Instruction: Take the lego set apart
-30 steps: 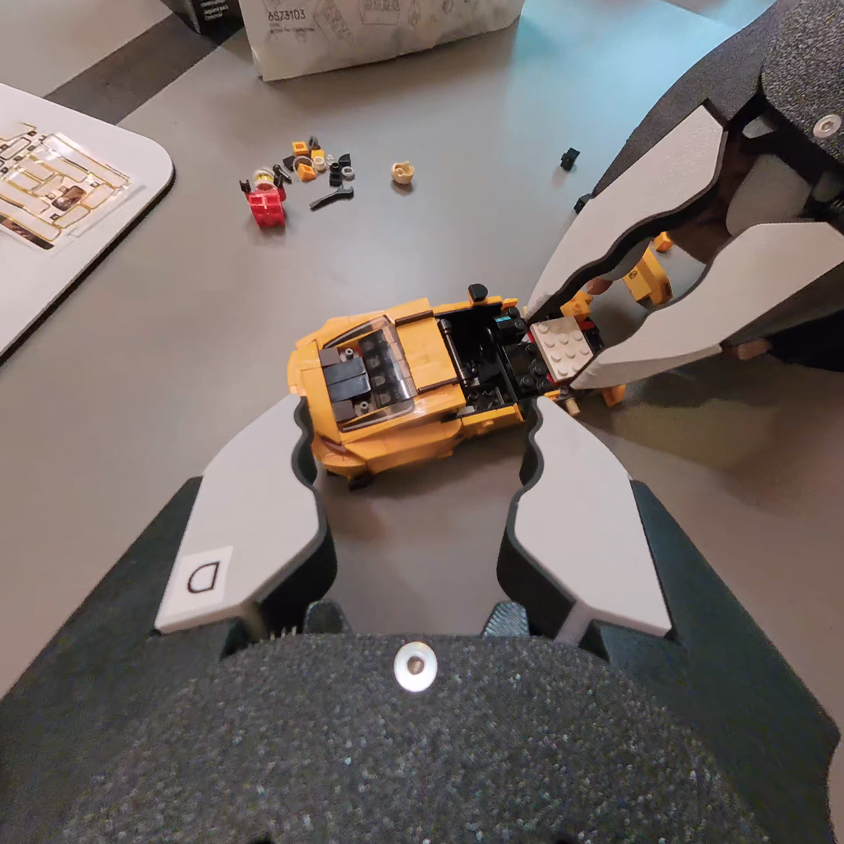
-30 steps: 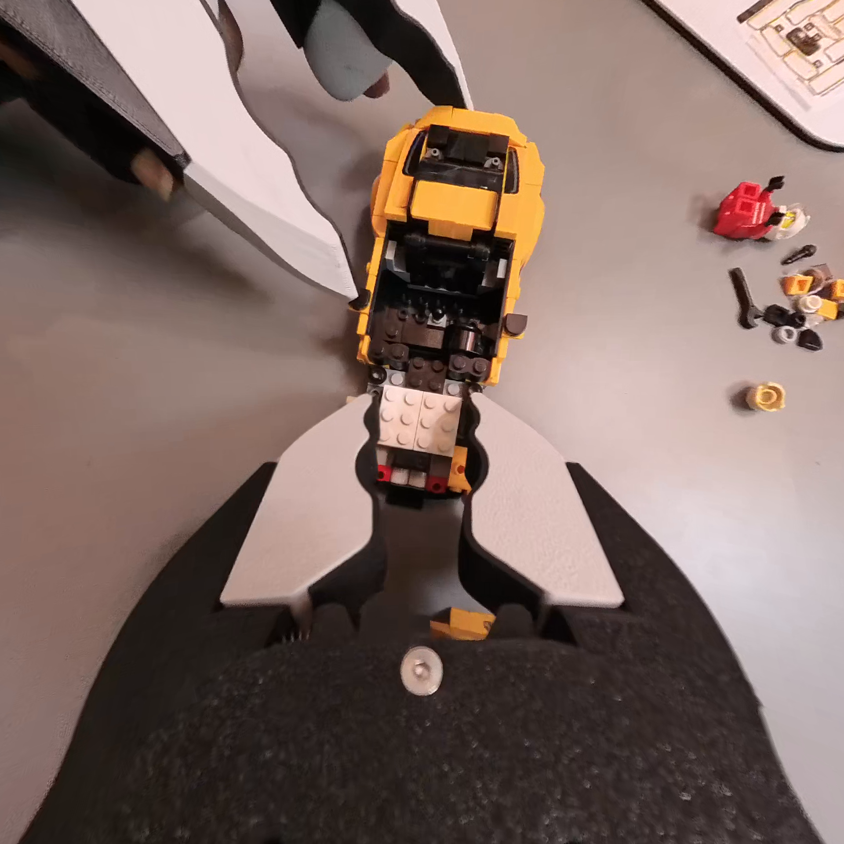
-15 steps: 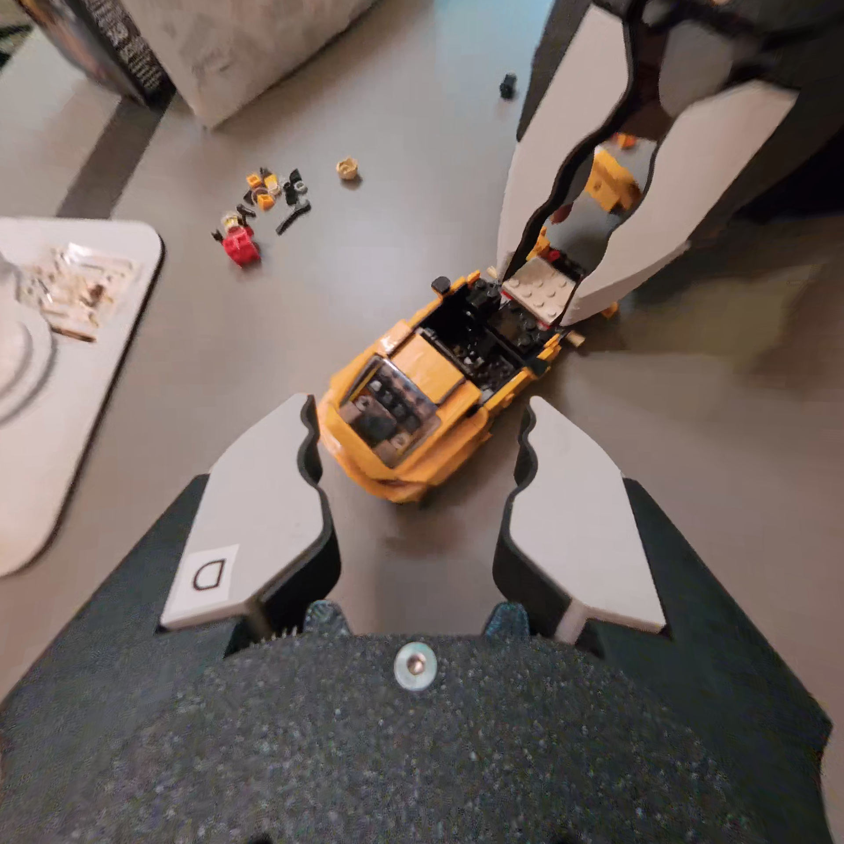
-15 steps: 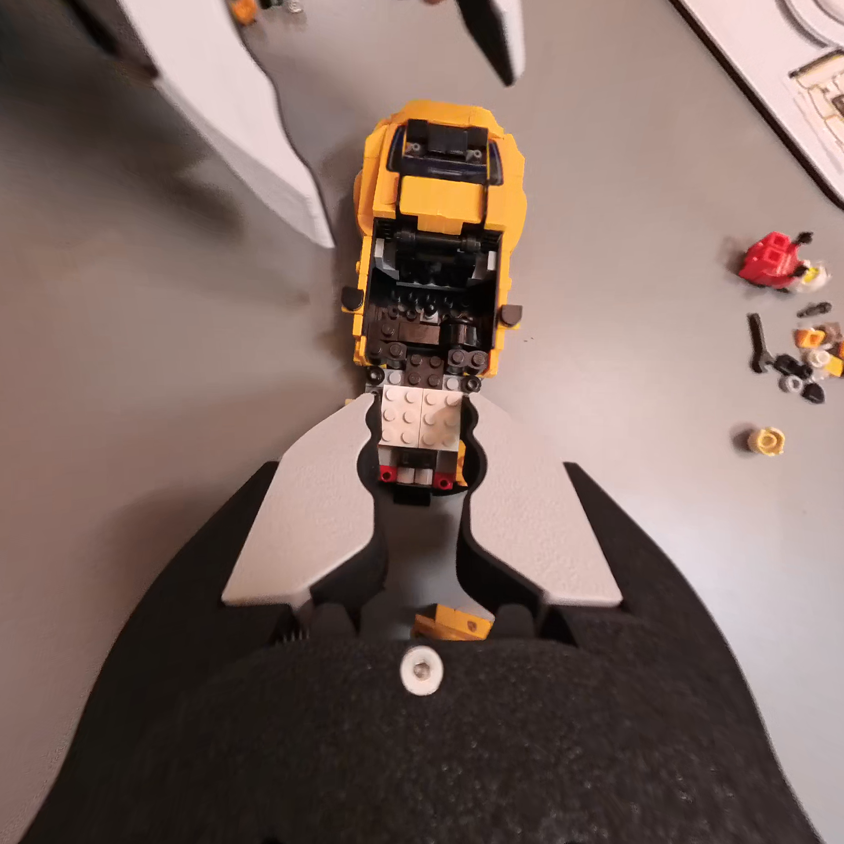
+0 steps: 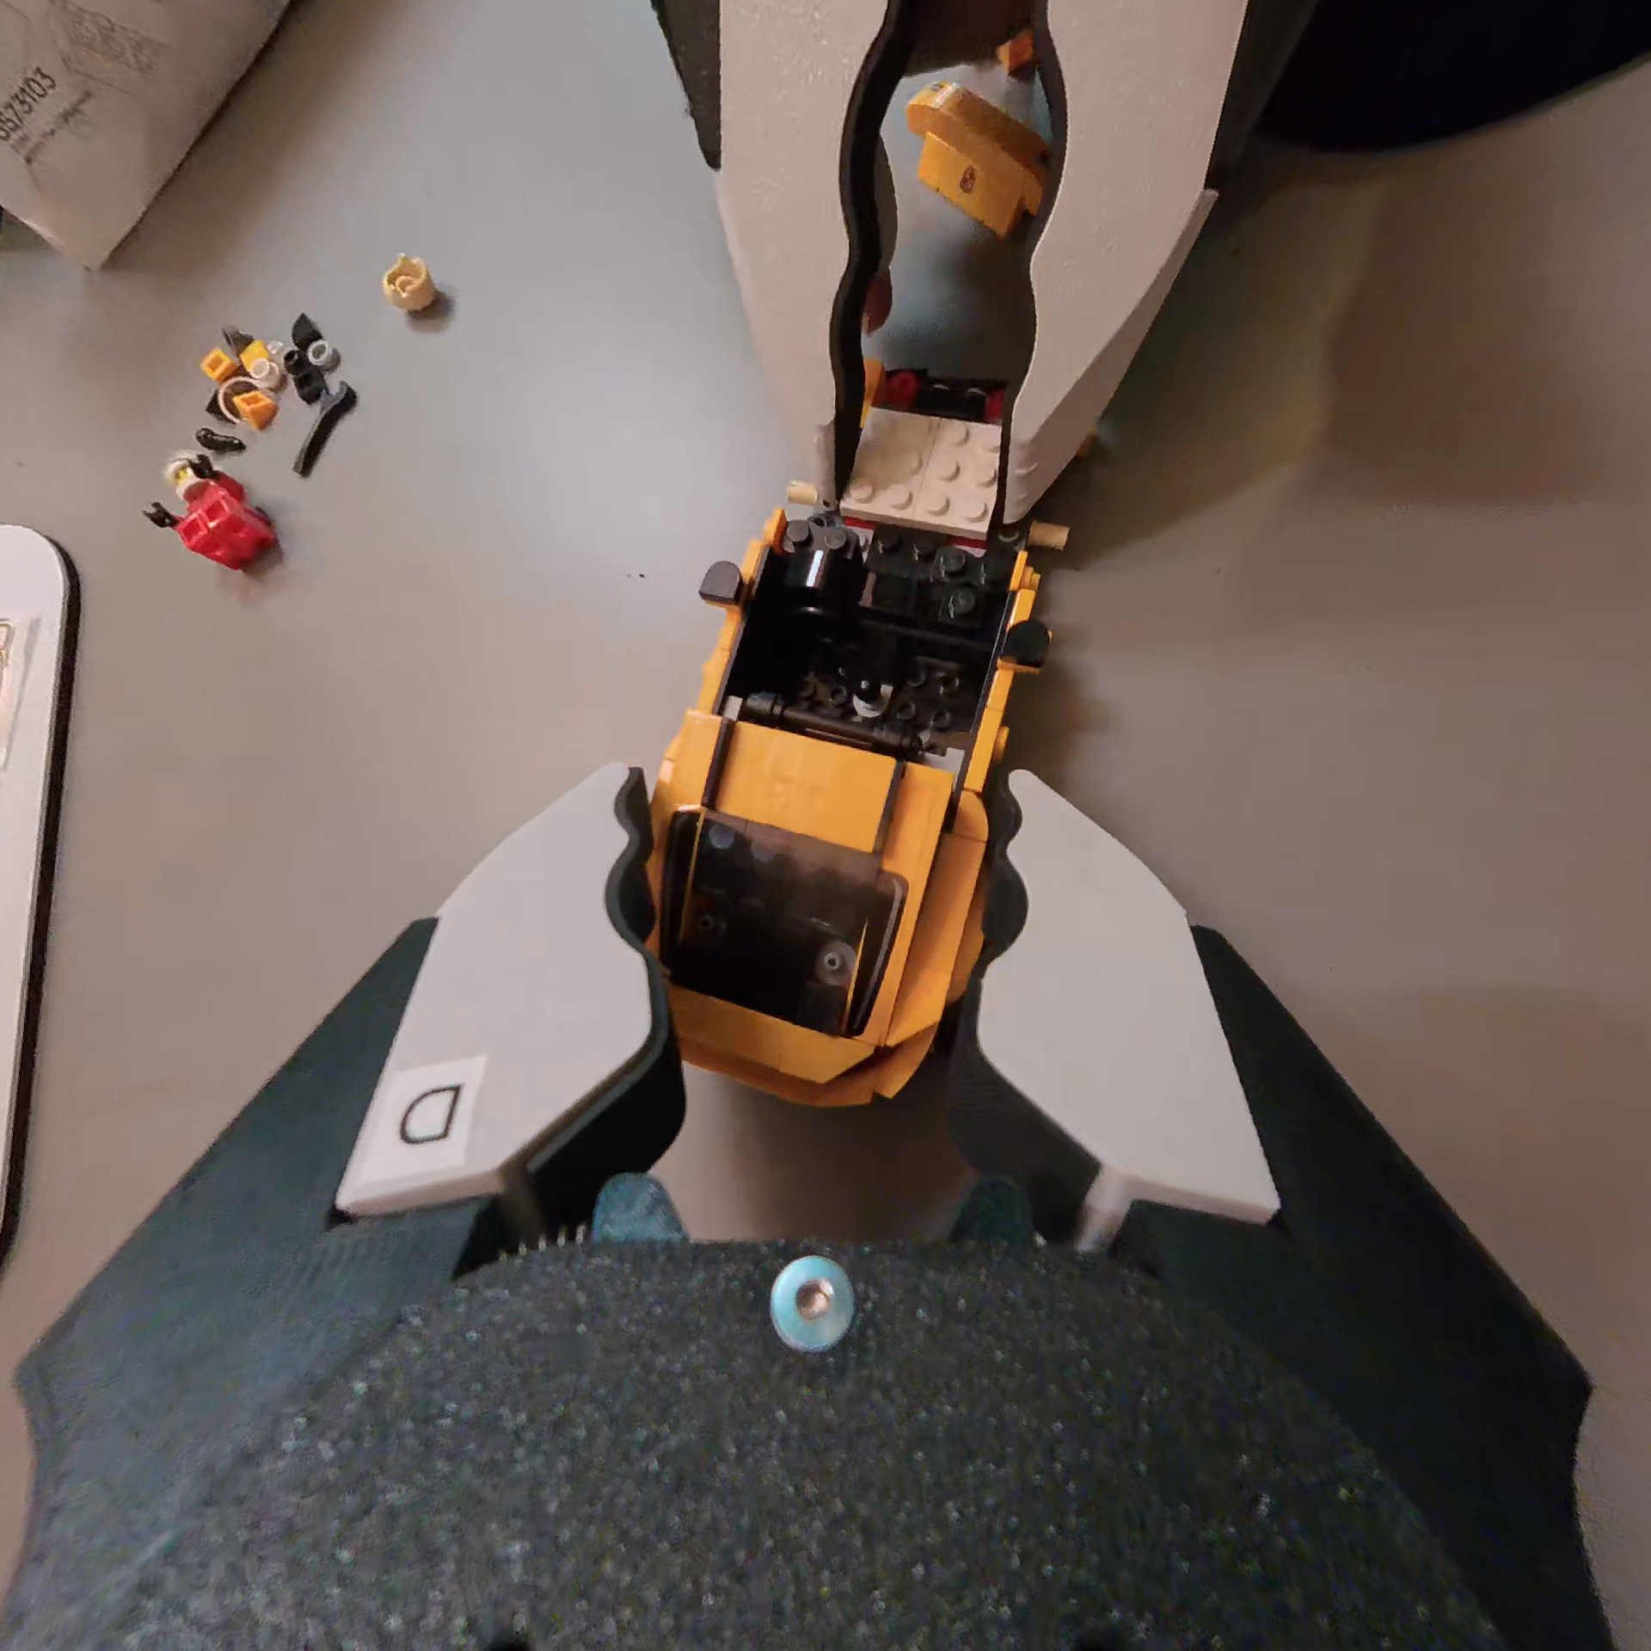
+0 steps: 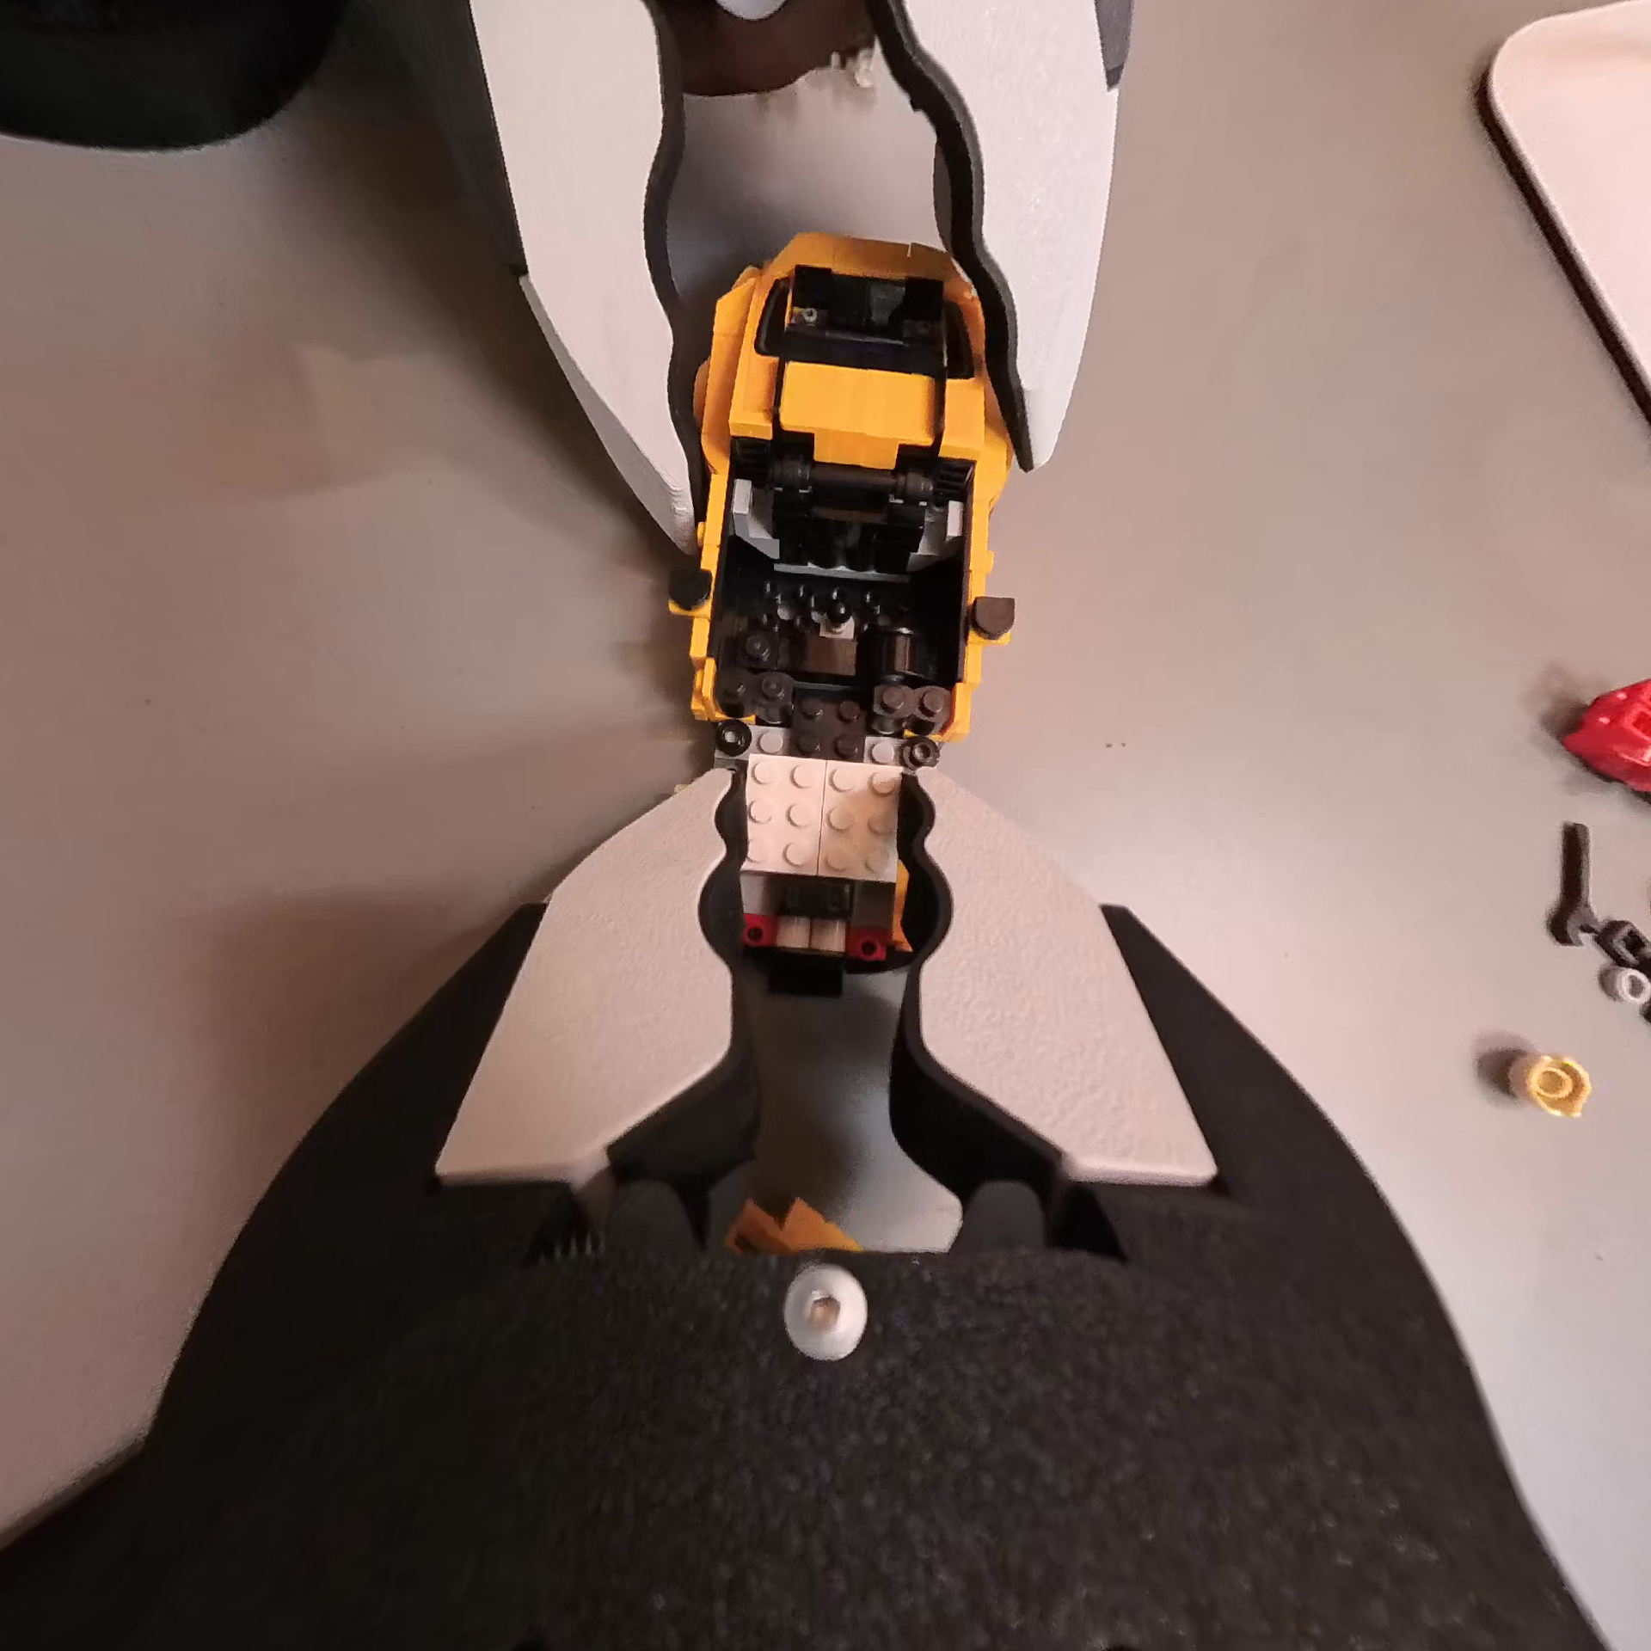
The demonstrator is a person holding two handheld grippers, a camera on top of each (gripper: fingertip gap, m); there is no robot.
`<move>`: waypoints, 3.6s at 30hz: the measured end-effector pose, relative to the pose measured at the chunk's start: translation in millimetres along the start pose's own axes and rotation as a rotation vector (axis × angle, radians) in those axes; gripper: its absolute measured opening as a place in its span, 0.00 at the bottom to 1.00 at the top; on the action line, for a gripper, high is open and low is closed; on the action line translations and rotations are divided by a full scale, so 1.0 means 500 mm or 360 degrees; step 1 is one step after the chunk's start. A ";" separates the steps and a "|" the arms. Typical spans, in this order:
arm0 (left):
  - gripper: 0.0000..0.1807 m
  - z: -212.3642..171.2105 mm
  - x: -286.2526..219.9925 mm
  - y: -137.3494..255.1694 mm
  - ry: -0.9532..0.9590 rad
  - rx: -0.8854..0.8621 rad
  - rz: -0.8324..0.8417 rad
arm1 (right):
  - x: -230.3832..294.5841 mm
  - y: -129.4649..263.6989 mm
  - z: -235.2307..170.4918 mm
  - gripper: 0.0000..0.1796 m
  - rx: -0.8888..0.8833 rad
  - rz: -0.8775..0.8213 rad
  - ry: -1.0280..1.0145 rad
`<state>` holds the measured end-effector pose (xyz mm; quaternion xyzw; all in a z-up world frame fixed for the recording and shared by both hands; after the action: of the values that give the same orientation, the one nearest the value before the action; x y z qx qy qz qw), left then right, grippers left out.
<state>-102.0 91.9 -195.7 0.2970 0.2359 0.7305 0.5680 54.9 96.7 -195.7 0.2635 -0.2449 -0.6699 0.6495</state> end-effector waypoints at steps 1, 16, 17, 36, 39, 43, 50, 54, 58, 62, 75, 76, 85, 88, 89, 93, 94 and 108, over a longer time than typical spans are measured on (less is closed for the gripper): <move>0.40 0.000 0.000 0.000 -0.0003 0.0007 0.0001 | 0.000 0.000 -0.002 0.18 -0.0028 0.0000 -0.0005; 0.40 0.005 0.001 0.008 0.0020 0.0045 -0.0002 | -0.002 0.018 -0.010 0.18 -0.0350 -0.0033 0.0050; 0.40 0.006 0.002 0.008 0.0023 0.0041 -0.0003 | -0.002 0.020 -0.010 0.18 -0.0363 -0.0029 0.0043; 0.39 0.009 -0.002 0.001 -0.0032 0.0163 0.0017 | -0.012 0.032 -0.006 0.10 -0.0306 -0.0030 0.0077; 0.41 0.008 -0.003 0.003 -0.0028 0.0139 0.0013 | -0.015 0.020 -0.003 0.14 -0.0204 0.0056 0.0039; 0.42 0.012 -0.004 0.015 0.0018 0.0034 -0.0011 | -0.016 0.005 0.012 0.18 -0.0050 0.0131 0.0043; 0.37 0.012 -0.004 0.015 0.0055 -0.0030 -0.0021 | -0.008 -0.003 0.028 0.18 0.0198 0.0027 0.0183; 0.35 0.010 -0.006 0.017 0.0069 -0.0051 -0.0032 | -0.013 -0.001 0.030 0.20 0.0235 -0.0036 0.0226; 0.35 0.010 -0.007 0.017 0.0071 -0.0051 -0.0032 | -0.011 0.000 0.027 0.18 0.0225 0.0012 0.0192; 0.38 0.010 -0.009 0.016 0.0089 -0.0082 -0.0058 | -0.014 0.000 0.025 0.18 0.0235 0.0047 0.0181; 0.35 0.009 -0.007 0.012 0.0109 -0.0115 -0.0032 | -0.018 0.000 0.024 0.19 0.0235 0.0108 0.0160; 0.35 0.009 -0.008 0.012 0.0107 -0.0117 -0.0032 | -0.017 0.000 0.023 0.20 0.0232 0.0112 0.0158; 0.35 0.009 -0.010 0.011 0.0109 -0.0129 -0.0017 | -0.009 0.006 0.005 0.22 0.0151 0.0085 0.0117; 0.35 0.008 -0.010 0.011 0.0113 -0.0144 -0.0018 | -0.008 0.006 0.004 0.22 0.0144 0.0081 0.0124; 0.35 0.007 -0.010 0.011 0.0113 -0.0148 -0.0017 | -0.008 0.006 0.005 0.22 0.0149 0.0081 0.0127; 0.35 0.007 -0.012 0.011 0.0105 -0.0152 -0.0014 | -0.011 0.006 0.006 0.22 0.0155 0.0111 0.0095; 0.35 0.007 -0.012 0.012 0.0102 -0.0150 -0.0015 | -0.012 0.006 0.006 0.22 0.0152 0.0125 0.0084; 0.38 0.013 -0.019 0.001 0.0116 -0.0078 -0.0038 | -0.007 0.003 0.016 0.18 0.0187 0.0123 0.0262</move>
<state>-96.4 82.7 -192.4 0.2534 0.2419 0.7396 0.5748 50.8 100.1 -188.6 0.3456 -0.2395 -0.6049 0.6762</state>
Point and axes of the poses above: each gripper's, where its closed fingertips meet, y back along the fingers, z out of its top, x = y × z across the jaws, the point moved 8 cm from there along y, back along the fingers, and after that the axes turned 4 degrees about -x, right-handed, at the moved point
